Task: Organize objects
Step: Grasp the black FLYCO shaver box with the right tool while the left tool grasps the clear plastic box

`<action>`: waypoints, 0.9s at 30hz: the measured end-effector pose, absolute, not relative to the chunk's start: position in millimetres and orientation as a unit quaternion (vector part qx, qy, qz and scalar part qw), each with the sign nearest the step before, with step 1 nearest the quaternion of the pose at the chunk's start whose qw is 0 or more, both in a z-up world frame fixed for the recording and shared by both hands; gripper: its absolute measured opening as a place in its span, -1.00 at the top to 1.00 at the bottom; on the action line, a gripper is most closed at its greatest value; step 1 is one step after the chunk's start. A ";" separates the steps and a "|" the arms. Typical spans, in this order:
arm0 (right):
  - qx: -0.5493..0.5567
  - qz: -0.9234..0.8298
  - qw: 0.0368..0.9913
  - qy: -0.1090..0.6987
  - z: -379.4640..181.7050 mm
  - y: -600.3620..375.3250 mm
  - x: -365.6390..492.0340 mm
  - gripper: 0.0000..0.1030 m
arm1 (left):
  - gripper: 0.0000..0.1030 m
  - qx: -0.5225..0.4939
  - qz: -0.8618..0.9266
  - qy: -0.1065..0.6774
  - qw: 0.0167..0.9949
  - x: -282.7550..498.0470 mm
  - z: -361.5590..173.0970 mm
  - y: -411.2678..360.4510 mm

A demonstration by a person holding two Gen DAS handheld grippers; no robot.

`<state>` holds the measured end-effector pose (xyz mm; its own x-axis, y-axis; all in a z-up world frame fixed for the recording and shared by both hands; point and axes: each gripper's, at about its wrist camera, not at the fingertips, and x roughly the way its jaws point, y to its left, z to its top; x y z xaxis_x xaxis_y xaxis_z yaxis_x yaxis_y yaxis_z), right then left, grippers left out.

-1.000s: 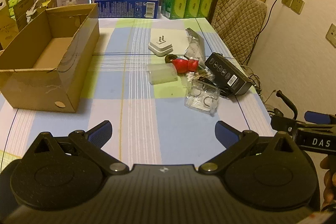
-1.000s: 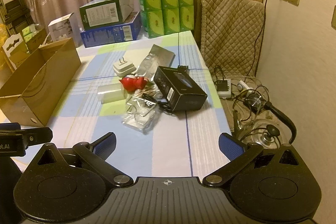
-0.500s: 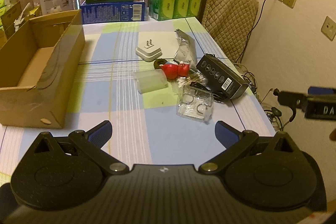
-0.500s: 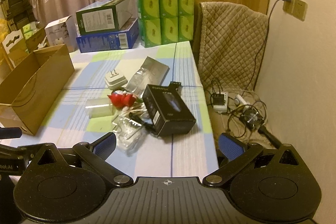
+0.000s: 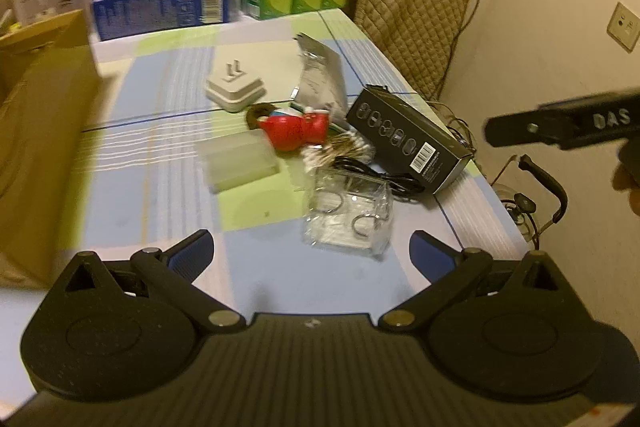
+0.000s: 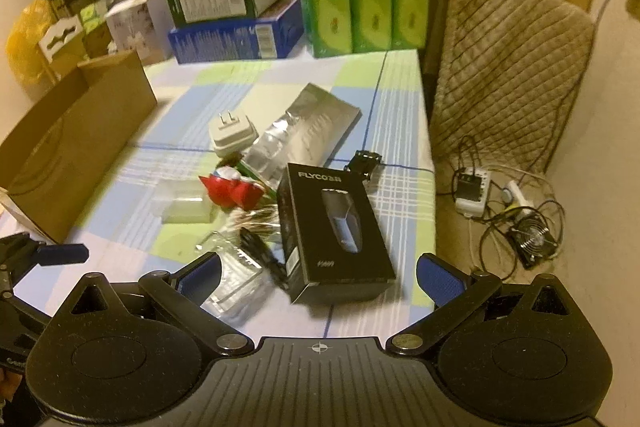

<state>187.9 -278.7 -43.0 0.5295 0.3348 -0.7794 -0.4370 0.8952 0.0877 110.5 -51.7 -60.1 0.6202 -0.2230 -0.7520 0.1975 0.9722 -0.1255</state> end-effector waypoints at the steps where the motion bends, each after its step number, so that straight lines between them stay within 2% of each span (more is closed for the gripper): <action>1: -0.061 0.229 0.869 0.434 -48.2 -278.6 195.1 -0.96 | -0.99 -0.015 -0.124 0.419 0.899 116.5 -64.2 -54.0; 16: -0.067 0.277 0.826 0.486 -108.7 -268.2 271.1 -0.94 | -0.98 0.014 -0.198 0.414 0.888 165.2 -107.0 -81.0; 17: -0.071 0.278 0.824 0.488 -110.1 -267.3 273.2 -0.91 | -0.98 0.019 -0.202 0.412 0.888 167.0 -109.2 -83.0; 19: -0.076 0.276 0.823 0.490 -112.5 -265.0 276.3 -0.63 | -0.96 0.024 -0.205 0.411 0.888 170.4 -113.1 -85.4; 27: -0.085 0.270 0.823 0.492 -115.9 -257.1 279.9 -0.58 | -0.69 0.075 -0.209 0.398 0.890 180.6 -123.6 -102.1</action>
<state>279.9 -257.1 -115.9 0.3696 0.3610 -0.8562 -0.5283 0.8396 0.1260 180.6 -102.0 -123.6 0.5958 -0.3114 -0.7403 0.4311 0.9017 -0.0323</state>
